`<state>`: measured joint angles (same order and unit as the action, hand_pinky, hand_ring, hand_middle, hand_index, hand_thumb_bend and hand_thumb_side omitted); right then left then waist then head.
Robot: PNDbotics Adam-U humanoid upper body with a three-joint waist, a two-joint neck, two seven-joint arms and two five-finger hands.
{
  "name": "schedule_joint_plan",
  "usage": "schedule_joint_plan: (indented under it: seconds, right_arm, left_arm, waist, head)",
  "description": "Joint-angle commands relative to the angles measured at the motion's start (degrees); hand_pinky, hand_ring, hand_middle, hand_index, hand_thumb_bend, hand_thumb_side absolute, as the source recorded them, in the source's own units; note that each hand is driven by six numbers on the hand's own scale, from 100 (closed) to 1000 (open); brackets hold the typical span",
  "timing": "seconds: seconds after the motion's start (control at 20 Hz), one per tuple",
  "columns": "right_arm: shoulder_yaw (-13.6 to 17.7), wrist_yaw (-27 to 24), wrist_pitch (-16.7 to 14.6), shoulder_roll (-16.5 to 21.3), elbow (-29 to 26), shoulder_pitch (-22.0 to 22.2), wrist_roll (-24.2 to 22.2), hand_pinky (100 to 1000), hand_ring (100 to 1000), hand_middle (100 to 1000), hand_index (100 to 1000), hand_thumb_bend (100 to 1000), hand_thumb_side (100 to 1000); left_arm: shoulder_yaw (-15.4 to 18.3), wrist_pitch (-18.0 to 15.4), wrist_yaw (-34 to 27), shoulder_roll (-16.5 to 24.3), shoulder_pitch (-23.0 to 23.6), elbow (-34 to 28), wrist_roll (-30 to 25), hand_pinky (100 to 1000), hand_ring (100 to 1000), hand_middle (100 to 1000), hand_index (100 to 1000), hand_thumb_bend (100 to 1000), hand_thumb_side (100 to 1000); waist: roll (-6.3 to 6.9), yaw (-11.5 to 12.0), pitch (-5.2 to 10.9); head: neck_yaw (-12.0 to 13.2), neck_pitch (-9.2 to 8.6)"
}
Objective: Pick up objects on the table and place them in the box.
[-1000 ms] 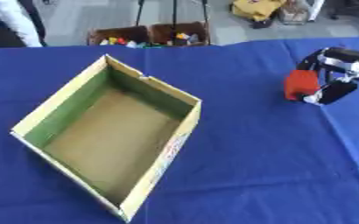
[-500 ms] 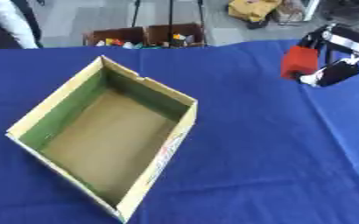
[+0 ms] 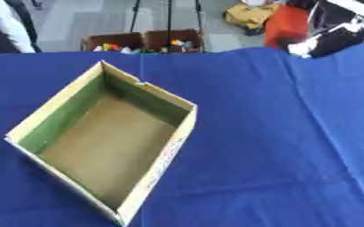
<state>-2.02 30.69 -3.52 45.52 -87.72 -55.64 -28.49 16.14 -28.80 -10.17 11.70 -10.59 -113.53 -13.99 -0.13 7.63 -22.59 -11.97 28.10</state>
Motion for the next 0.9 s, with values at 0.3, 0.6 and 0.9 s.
schedule_joint_plan:
  seconds: [0.3, 0.6, 0.9]
  right_arm:
    - [-3.2, -2.0, 0.5, -6.7, -4.1, -6.3, -2.2, 440, 588, 503, 495, 171, 294]
    - [-5.5, -1.4, 0.6, -13.0, -4.5, -8.9, -3.4, 439, 587, 504, 494, 185, 287]
    - [-7.2, 0.7, 1.1, -18.8, -4.0, -8.5, -3.8, 435, 584, 505, 490, 222, 258]
  left_arm:
    - [0.1, 0.4, -1.3, 2.3, -0.3, -1.1, 0.1, 530, 636, 786, 879, 100, 715]
    - [0.1, 0.8, -1.7, 2.3, -0.4, -1.1, -0.1, 530, 636, 786, 879, 100, 717]
    - [0.2, 1.0, -1.9, 2.1, -0.4, -1.1, 0.3, 530, 634, 786, 879, 100, 717]
  waist:
    - [-1.49, 1.6, 3.11]
    - [-2.04, 3.0, 3.35]
    - [-2.33, 4.2, 3.23]
  head:
    - [-1.5, 0.22]
    - [-2.7, 0.57]
    - [-3.6, 0.69]
